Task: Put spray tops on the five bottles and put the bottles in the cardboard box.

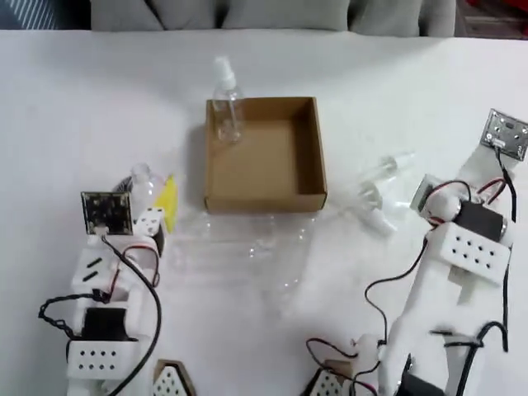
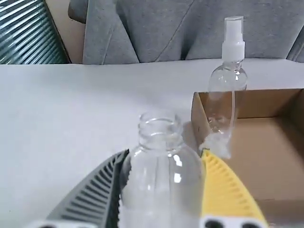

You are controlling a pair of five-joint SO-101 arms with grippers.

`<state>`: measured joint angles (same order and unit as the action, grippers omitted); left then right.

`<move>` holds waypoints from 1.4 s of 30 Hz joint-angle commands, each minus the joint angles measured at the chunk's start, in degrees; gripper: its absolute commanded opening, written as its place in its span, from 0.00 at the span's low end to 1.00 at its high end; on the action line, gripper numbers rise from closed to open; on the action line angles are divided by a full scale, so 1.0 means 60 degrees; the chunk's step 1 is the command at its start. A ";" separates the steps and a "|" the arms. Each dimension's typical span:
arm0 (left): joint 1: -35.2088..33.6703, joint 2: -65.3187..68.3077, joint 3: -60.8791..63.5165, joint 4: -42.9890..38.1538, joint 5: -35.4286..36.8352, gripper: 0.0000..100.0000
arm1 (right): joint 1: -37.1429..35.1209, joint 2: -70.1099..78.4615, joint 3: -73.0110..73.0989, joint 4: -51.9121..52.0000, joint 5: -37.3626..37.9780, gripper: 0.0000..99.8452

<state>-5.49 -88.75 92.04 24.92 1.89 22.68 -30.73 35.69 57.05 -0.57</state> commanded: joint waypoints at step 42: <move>0.0007 -0.0168 0.0103 -0.0337 0.0000 0.02 | -0.1546 1.2286 -1.2015 0.1458 -0.4952 0.14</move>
<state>-5.49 -88.75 93.10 24.92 1.89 14.15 42.07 -29.80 63.65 -29.85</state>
